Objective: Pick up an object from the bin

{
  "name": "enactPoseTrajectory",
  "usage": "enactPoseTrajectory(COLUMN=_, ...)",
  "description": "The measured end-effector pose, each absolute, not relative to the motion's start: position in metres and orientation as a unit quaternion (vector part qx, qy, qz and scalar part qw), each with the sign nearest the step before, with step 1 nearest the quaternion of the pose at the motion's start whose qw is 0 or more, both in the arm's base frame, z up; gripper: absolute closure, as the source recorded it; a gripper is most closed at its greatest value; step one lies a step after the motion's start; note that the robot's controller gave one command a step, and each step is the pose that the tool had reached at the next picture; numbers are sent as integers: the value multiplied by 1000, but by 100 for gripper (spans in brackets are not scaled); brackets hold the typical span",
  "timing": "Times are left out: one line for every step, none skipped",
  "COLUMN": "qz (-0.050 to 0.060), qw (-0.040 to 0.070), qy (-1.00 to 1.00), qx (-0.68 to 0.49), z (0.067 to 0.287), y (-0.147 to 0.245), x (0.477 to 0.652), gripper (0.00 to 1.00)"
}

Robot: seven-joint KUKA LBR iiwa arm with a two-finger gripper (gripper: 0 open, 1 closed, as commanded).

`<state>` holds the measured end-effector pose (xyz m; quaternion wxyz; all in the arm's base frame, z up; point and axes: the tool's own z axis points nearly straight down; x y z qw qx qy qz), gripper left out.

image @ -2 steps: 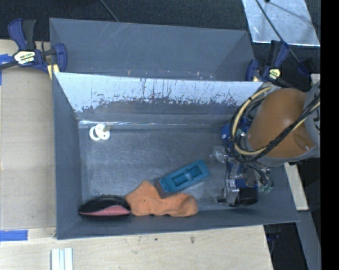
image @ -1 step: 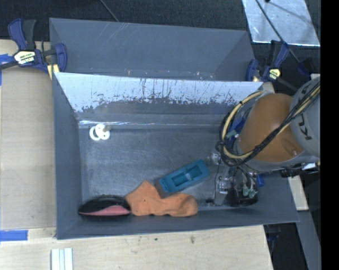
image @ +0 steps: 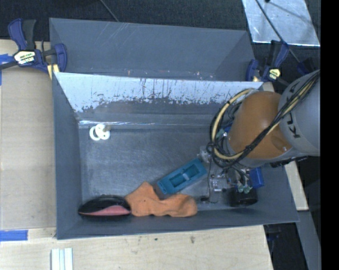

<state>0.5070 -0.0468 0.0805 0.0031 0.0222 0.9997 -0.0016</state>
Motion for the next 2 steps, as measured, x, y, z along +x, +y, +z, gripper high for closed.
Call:
enactPoseTrajectory(qz=-2, qw=3, qy=1000, qx=8, z=76, y=-35, x=510, gripper=0)
enactPoseTrajectory(qz=-2, qw=3, qy=996, qx=84, z=74, y=-6, x=511, gripper=0)
